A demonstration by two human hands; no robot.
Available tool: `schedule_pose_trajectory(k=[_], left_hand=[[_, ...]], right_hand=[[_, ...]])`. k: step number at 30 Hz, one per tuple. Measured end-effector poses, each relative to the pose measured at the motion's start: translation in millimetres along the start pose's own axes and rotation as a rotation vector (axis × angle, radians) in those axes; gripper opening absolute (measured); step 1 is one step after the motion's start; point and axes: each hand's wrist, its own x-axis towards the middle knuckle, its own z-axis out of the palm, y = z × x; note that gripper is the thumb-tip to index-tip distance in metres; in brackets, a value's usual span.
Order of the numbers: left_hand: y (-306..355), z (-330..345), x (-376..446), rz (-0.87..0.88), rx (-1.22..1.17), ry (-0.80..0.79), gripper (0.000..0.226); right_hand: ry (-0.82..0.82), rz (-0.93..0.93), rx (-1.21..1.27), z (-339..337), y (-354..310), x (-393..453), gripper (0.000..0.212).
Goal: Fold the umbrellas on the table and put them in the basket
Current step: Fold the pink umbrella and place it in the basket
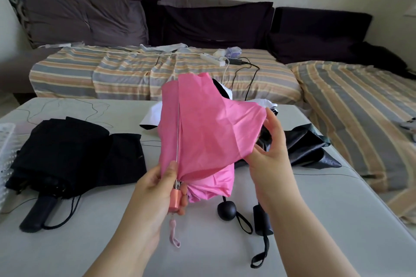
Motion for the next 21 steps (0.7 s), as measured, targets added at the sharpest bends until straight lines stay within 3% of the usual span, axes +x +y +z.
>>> schedule_pose_trajectory(k=[3,5,8,10,13,16,21], left_hand=[[-0.6,1.9,-1.7,-0.009,0.017,0.001,0.027],[-1.6,1.3,-0.5,-0.021,0.028,0.016,0.026],[-3.5,0.4,0.2,-0.007,0.077,0.025,0.028],[-3.3,1.6,-1.0,0.008,0.097,0.019,0.027],[-2.4,1.1,-0.5,0.000,0.087,0.029,0.026],[1.6,-5.6,4.4,-0.026,0.033,0.076,0.026],[12.9,-18.2,6.3,-0.034,0.070,0.072,0.024]], right_hand=[[-0.062,0.020,0.048,0.1,-3.8,2.2,0.077],[-0.086,0.028,-0.005,0.1,-8.6,0.7,0.095],[0.049,0.045,-0.128,-0.8,-5.2,2.9,0.110],[0.143,0.034,-0.177,-1.8,-6.0,3.2,0.089],[0.236,-0.067,-0.251,-9.0,-6.6,8.8,0.016],[0.193,-0.110,-0.253,-20.0,-6.4,10.2,0.010],[-0.226,-0.015,0.027,-36.7,-12.7,8.8,0.004]])
